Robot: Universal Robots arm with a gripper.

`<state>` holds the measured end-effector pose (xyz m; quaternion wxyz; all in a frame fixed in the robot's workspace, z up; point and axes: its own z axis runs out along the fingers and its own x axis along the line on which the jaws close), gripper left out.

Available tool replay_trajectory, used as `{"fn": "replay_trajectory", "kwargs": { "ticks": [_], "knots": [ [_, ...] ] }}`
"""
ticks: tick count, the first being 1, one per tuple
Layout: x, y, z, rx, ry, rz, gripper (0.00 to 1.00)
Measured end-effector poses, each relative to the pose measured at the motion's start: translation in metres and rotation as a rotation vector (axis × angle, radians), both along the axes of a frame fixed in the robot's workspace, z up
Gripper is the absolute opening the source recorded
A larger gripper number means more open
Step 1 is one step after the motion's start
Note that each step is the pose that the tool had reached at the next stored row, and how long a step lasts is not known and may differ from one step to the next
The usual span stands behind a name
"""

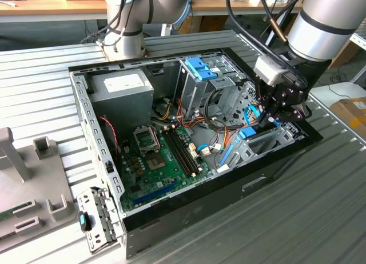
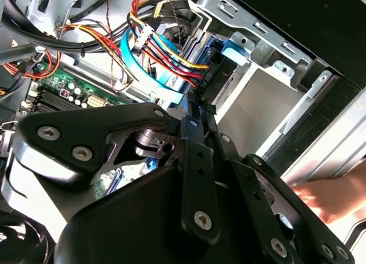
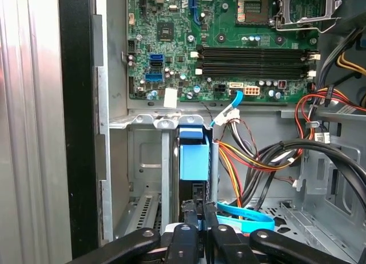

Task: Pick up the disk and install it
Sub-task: 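Insert the second disk wire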

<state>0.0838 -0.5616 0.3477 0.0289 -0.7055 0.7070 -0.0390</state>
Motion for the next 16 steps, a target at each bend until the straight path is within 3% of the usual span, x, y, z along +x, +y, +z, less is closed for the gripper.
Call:
{"fn": "replay_trajectory", "kwargs": {
  "ticks": [9, 10, 11, 12, 16],
  "knots": [
    [0.0000, 0.0000, -0.0040, -0.0001, -0.0001, 0.000, 0.16],
    [0.0000, 0.0000, -0.0041, 0.0000, -0.0001, 0.000, 0.17],
    [0.0000, 0.0000, -0.0041, -0.0001, 0.0000, 0.000, 0.29],
    [0.0000, 0.0000, -0.0041, -0.0001, 0.0000, 0.000, 0.29],
    [0.0000, 0.0002, 0.0040, -0.0001, 0.0000, 0.000, 0.29]
  ]
}}
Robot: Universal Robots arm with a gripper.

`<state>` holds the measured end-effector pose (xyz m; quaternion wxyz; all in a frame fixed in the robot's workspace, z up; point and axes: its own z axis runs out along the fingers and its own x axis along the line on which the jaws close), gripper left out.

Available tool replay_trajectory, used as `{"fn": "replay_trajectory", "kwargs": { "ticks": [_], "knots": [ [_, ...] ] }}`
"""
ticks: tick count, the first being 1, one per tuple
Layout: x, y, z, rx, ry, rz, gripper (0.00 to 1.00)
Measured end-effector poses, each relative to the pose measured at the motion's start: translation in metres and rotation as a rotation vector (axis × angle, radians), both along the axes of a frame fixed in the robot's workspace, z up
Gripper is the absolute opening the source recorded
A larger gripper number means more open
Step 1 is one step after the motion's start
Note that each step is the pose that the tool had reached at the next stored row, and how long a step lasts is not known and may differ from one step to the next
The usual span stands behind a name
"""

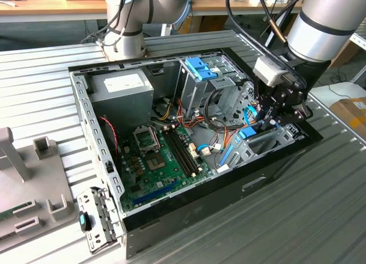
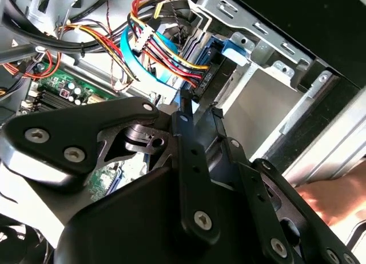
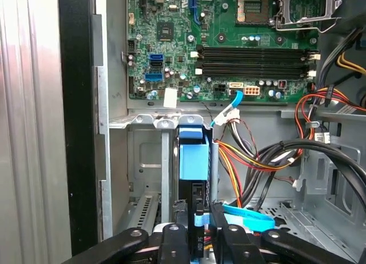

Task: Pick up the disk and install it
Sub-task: 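Insert the second disk wire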

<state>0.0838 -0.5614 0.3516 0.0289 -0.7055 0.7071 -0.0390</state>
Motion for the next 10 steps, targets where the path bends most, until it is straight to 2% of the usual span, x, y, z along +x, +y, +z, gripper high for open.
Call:
{"fn": "replay_trajectory", "kwargs": {
  "ticks": [1, 2, 5, 7, 10],
  "knots": [
    [0.0000, 0.0004, 0.0031, 0.0018, 0.0000, 0.000, 0.29],
    [-0.0001, 0.0004, 0.0031, 0.0121, 0.0000, 0.000, 0.29],
    [0.0000, 0.0006, 0.0033, 0.0574, 0.0000, 0.000, 0.29],
    [0.0000, 0.0005, 0.0038, 0.0576, 0.0000, 0.000, 0.29],
    [0.0000, 0.0006, 0.0115, 0.0578, 0.0000, 0.000, 0.29]
  ]
}}
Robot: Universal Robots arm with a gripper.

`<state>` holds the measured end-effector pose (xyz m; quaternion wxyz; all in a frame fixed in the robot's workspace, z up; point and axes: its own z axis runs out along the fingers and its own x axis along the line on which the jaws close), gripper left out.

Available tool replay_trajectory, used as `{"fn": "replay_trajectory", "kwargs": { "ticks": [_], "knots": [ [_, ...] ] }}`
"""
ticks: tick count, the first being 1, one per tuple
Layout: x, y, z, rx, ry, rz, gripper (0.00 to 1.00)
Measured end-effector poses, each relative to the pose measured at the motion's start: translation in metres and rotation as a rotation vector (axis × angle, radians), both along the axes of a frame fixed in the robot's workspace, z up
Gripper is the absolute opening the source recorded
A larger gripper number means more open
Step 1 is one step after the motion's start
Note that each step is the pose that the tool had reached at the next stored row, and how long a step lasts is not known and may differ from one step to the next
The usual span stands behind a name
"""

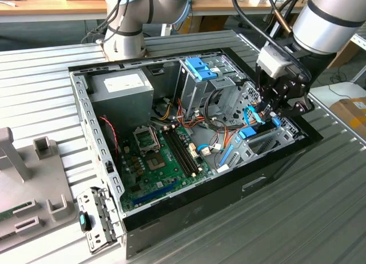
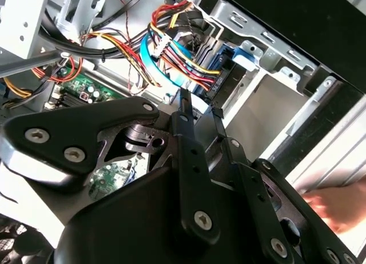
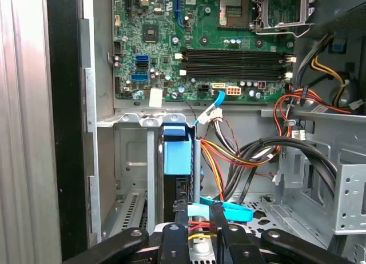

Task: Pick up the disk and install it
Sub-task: 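Insert the second disk wire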

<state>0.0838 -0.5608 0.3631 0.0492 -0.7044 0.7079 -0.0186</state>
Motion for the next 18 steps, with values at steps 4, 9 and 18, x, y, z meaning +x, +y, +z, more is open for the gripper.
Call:
{"fn": "replay_trajectory", "kwargs": {
  "ticks": [4, 9, 18],
  "knots": [
    [0.0000, 0.0000, 0.0056, 0.0002, -0.0001, 0.000, 0.29],
    [0.0000, 0.0000, 0.0061, -0.0001, 0.0000, 0.000, 0.29],
    [-0.0007, 0.0001, 0.0067, 0.0517, 0.0001, -0.004, 0.29]
  ]
}}
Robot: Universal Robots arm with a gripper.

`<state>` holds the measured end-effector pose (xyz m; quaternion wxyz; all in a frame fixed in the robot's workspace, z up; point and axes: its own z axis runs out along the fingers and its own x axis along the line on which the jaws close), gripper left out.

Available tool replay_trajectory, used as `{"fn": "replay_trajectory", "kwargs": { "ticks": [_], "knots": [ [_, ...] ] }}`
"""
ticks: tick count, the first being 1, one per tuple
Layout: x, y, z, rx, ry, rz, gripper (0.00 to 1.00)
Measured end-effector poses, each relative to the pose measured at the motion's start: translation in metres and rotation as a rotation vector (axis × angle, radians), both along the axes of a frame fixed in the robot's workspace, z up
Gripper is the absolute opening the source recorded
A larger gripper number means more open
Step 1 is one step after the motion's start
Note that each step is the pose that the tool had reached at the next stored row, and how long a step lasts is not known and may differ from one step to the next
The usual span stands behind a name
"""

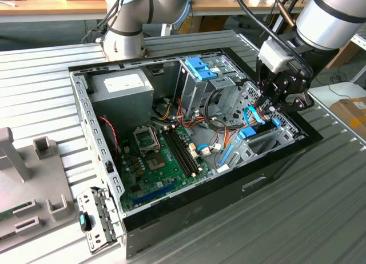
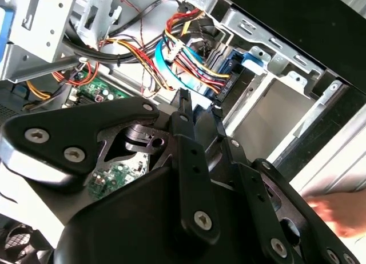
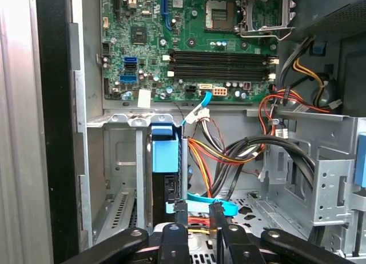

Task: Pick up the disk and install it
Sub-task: 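Insert the second disk wire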

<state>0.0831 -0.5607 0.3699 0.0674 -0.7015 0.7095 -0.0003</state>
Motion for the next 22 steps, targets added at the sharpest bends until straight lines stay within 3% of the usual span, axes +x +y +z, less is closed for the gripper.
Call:
{"fn": "replay_trajectory", "kwargs": {
  "ticks": [2, 5, 8, 13, 16, 22],
  "knots": [
    [0.0000, -0.0001, 0.0037, 0.0059, 0.0000, 0.000, 0.29],
    [0.0000, 0.0000, 0.0053, 0.0069, 0.0000, 0.000, 0.29],
    [-0.0012, 0.0000, 0.0118, 0.0098, -0.0001, -0.001, 0.29],
    [-0.0076, 0.0000, 0.0126, 0.0124, 0.0000, -0.009, 0.29],
    [-0.0077, 0.0000, 0.0188, 0.0124, -0.0001, -0.015, 0.29],
    [-0.0077, 0.0000, 0.0188, 0.0124, -0.0002, -0.019, 0.29]
  ]
}}
